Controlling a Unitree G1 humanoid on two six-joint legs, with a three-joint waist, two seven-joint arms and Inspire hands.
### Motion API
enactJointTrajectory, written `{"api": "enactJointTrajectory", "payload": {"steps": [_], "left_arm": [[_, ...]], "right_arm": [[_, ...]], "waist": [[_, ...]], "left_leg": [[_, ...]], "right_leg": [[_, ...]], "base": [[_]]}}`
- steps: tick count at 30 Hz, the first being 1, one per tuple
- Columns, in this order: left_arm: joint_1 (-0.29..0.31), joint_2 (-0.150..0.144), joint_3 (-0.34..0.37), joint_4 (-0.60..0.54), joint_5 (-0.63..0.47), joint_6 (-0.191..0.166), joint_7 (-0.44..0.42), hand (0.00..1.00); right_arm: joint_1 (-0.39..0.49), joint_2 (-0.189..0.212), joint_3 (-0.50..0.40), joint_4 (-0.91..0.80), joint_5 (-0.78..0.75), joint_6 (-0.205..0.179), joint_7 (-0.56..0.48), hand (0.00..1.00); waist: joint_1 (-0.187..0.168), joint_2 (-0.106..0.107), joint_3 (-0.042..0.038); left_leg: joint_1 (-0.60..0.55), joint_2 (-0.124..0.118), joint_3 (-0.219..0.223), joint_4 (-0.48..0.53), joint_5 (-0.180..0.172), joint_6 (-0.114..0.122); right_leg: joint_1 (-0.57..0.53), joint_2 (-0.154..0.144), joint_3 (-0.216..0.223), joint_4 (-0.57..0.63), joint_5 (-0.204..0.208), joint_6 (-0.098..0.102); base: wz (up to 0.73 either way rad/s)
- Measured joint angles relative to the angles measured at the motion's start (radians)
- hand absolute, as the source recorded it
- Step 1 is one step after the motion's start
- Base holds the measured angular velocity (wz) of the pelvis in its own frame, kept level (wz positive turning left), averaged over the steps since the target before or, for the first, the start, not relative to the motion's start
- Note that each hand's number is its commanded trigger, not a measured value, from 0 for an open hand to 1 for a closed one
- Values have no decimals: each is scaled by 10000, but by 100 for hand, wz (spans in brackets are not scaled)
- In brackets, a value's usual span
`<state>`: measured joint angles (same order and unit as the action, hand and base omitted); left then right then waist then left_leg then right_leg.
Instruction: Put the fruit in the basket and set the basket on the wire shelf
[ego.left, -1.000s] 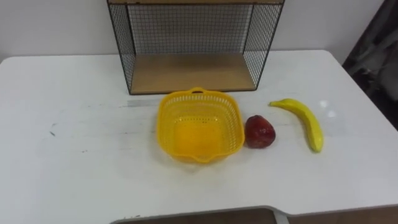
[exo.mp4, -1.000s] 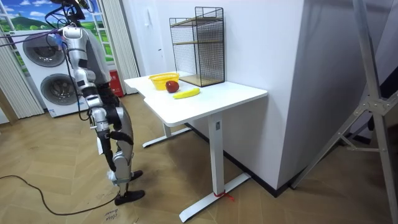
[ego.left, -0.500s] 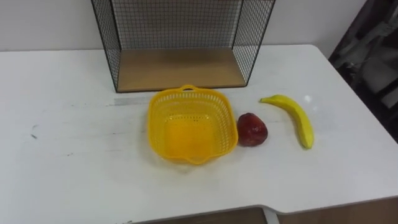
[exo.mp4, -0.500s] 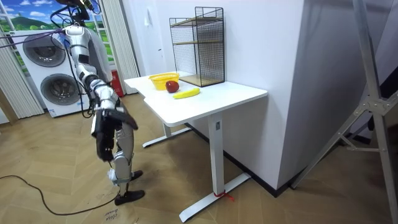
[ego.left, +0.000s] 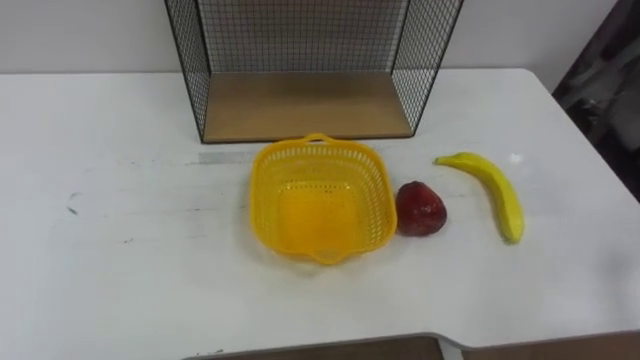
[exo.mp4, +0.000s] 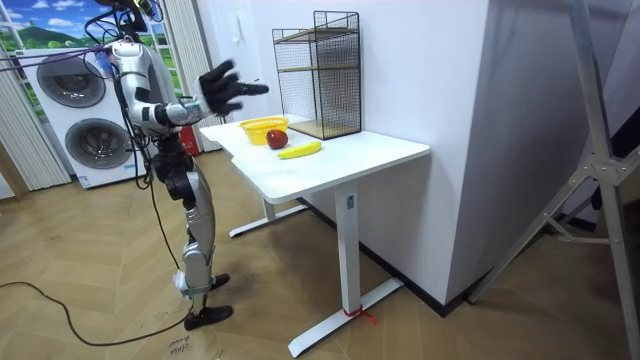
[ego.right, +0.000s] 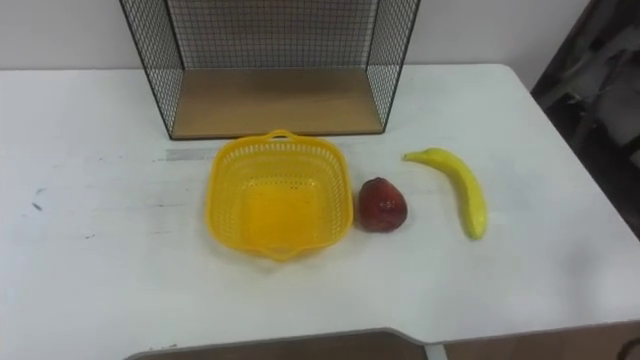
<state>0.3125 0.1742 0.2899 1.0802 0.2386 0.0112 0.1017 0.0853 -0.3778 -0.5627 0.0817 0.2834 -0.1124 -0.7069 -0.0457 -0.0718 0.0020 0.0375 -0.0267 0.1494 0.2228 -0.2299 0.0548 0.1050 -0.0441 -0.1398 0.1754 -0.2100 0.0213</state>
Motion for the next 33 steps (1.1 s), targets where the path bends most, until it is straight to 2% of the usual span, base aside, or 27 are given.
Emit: {"api": "enactJointTrajectory", "payload": {"steps": [4, 7, 9, 12, 16, 20, 23, 33], "left_arm": [[-4, -10, -123, 2, 24, 6, -47, 0], [-44, -11, -232, 6, 180, 48, -124, 0], [-46, -9, -348, 13, 178, 134, -260, 0], [-54, -13, -402, 9, 189, 233, -372, 0], [-79, 1, -379, -2, 381, 328, -571, 0], [-129, 80, -370, -39, 394, 280, -763, 0], [-128, 84, -373, -38, 395, 256, -868, 0], [-131, 99, -386, -44, 387, 240, -871, 0]], "right_arm": [[0, -1, 726, -537, -479, 18, 785, 0], [0, -3, 1180, -598, -497, 75, 1598, 0], [-17, -5, 1596, -600, -494, 231, 2291, 0], [-22, -5, 2019, -600, -517, 425, 3090, 0], [-220, -139, 2149, -600, -550, 626, 4064, 0], [-571, -387, 2272, -598, -539, 629, 5252, 0], [-861, -393, 2288, -589, -578, 628, 5833, 0], [-865, -427, 2690, -532, -754, 632, 7394, 0]], "waist": [[131, -12, 7], [247, -111, 24], [296, -171, 57], [343, -197, 46], [481, -200, 26], [512, -203, 27], [517, -220, 31], [598, -261, 43]], "left_leg": [[32, -3, 10, -24, 1, 1], [74, 9, -5, -40, 0, 1], [60, 63, -14, -18, 0, 2], [3, 64, -40, -7, 0, 2], [2, 57, -51, 8, 7, 11], [40, 50, -139, 36, 7, 11], [78, 40, -187, 42, 6, 11], [64, 3, -422, 138, 6, 12]], "right_leg": [[110, -1, 12, 0, 0, 0], [148, -5, -6, -11, 0, 0], [169, -12, -56, -14, 2, 1], [131, -22, -141, -14, 4, 1], [93, -33, -145, -13, 4, 1], [189, -38, -263, -23, 4, 1], [269, -38, -283, -34, 4, 1], [382, -50, -388, -35, 4, 1]], "base": [[0], [1], [4], [3], [1], [7], [5], [6]]}}
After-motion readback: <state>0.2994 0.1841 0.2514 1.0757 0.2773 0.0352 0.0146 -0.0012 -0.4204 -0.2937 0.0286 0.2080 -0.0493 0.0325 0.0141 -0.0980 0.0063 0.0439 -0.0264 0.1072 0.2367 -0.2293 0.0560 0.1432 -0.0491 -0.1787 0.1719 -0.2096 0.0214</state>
